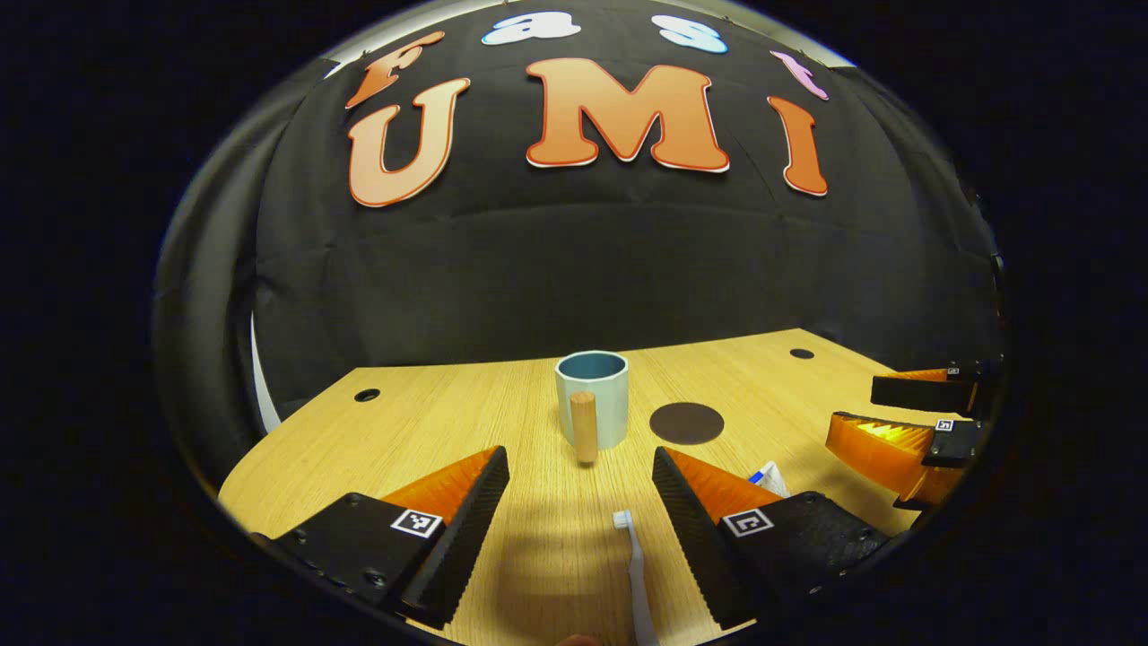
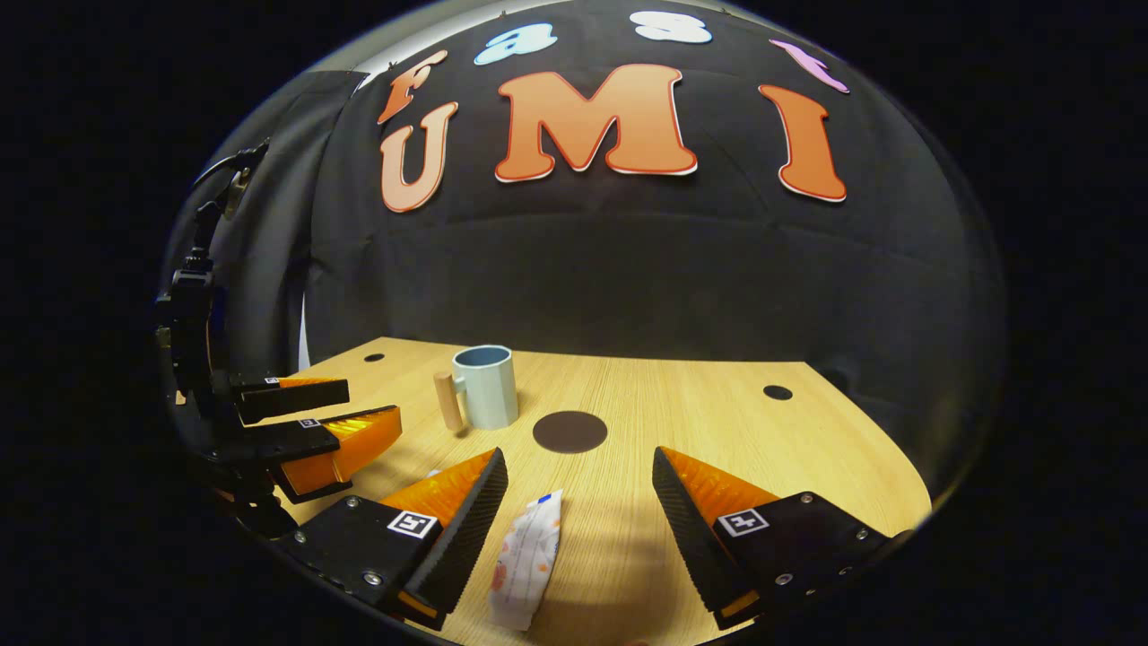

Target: Put the toothbrush and toothpaste on the desktop into the cup, then pick up the cup and place it on the coaster on the desktop.

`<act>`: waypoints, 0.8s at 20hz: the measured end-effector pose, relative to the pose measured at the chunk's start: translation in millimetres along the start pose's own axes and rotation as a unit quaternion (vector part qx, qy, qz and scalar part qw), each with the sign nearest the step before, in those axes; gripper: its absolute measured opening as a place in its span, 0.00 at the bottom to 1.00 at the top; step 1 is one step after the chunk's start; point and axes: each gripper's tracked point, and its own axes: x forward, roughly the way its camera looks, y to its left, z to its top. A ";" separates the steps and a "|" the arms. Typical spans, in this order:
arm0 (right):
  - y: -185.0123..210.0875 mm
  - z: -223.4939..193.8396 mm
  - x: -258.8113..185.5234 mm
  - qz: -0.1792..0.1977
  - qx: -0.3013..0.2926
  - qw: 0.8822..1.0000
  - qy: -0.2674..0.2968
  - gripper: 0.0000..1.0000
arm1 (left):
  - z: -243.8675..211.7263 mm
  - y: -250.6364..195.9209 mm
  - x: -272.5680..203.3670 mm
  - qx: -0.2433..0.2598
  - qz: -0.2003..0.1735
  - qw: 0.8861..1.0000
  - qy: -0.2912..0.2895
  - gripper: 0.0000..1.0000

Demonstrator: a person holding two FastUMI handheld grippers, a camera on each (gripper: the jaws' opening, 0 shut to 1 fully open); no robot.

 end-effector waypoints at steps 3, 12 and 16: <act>8.5 -24.4 7.7 0.011 -0.016 0.999 0.036 0.98 | -18.7 -4.2 2.6 0.003 -0.006 1.000 0.030 0.97; 30.7 -78.8 19.8 0.032 -0.044 0.992 0.115 0.86 | -77.3 -20.7 0.2 0.003 -0.028 0.993 0.112 0.98; 38.4 -94.5 19.2 0.042 -0.062 0.988 0.138 0.78 | -97.5 -30.4 -0.9 -0.008 -0.042 0.988 0.147 0.98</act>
